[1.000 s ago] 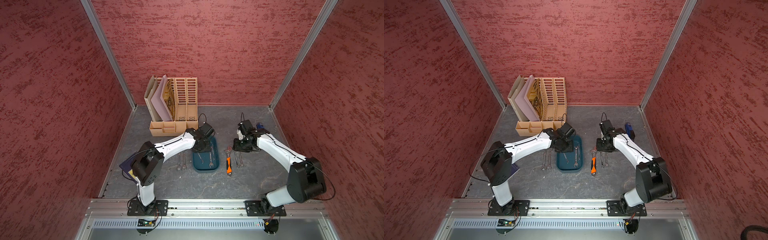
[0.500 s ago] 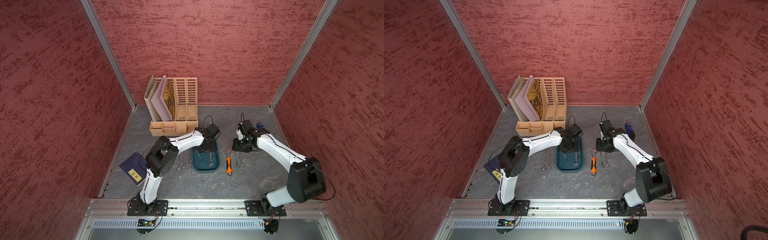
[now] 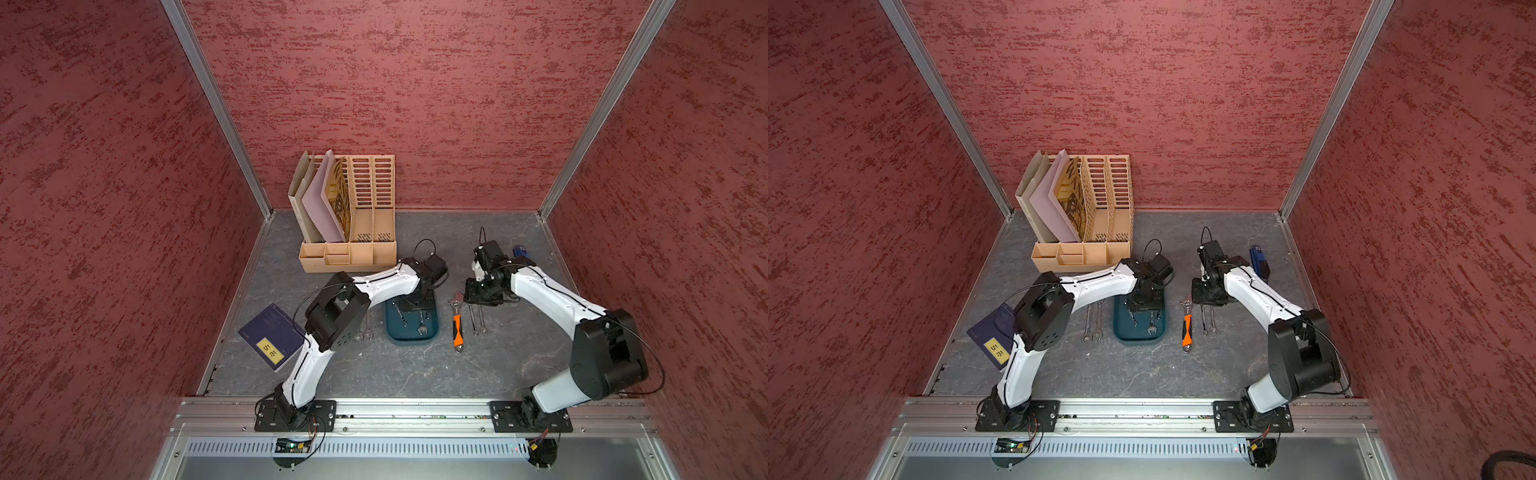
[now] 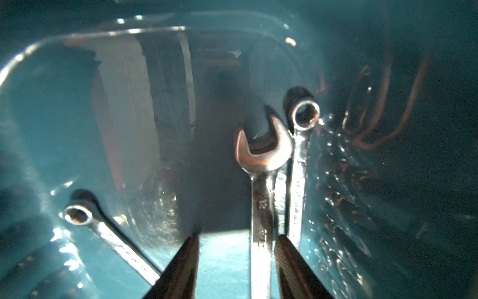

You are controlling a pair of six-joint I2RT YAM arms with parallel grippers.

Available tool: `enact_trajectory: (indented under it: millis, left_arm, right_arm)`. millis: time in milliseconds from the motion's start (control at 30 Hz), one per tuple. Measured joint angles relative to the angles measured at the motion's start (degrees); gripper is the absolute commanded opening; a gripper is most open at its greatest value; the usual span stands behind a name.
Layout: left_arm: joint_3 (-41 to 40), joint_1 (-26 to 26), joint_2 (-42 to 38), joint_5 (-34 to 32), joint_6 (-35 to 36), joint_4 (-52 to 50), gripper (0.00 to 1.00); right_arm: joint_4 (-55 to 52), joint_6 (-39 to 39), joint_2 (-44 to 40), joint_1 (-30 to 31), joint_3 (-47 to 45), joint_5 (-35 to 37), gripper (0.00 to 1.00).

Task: Take out the wrench from the storage box
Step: Pick up the wrench from the storage box.

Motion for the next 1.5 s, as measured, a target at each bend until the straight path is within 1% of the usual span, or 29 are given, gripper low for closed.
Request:
enact_trajectory:
  millis: [267, 467, 567, 667, 767, 1500]
  left_arm:
    - [2.58, -0.02, 1.86, -0.87, -0.26, -2.29, 0.39]
    - [3.06, 0.0, 2.16, -1.29, -1.25, -3.28, 0.33]
    - [3.26, -0.02, 2.4, -1.46, -1.53, -3.65, 0.26]
    - [3.28, 0.0, 2.45, -1.53, -1.97, -3.89, 0.24]
    - [3.28, 0.0, 2.45, -1.51, -2.16, -3.91, 0.2]
    - [2.67, 0.5, 1.81, -0.7, -1.03, -3.45, 0.15]
  right_arm:
    - [0.0, 0.02, 0.0, 0.0, 0.0, -0.02, 0.47]
    - [0.0, 0.02, 0.0, 0.0, 0.0, -0.02, 0.47]
    - [0.0, 0.04, 0.0, 0.0, 0.0, -0.02, 0.47]
    - [0.0, 0.04, 0.0, 0.0, 0.0, -0.02, 0.47]
    - [0.0, 0.04, 0.0, 0.0, 0.0, -0.04, 0.47]
    - [-0.04, 0.04, -0.09, 0.0, 0.0, -0.07, 0.47]
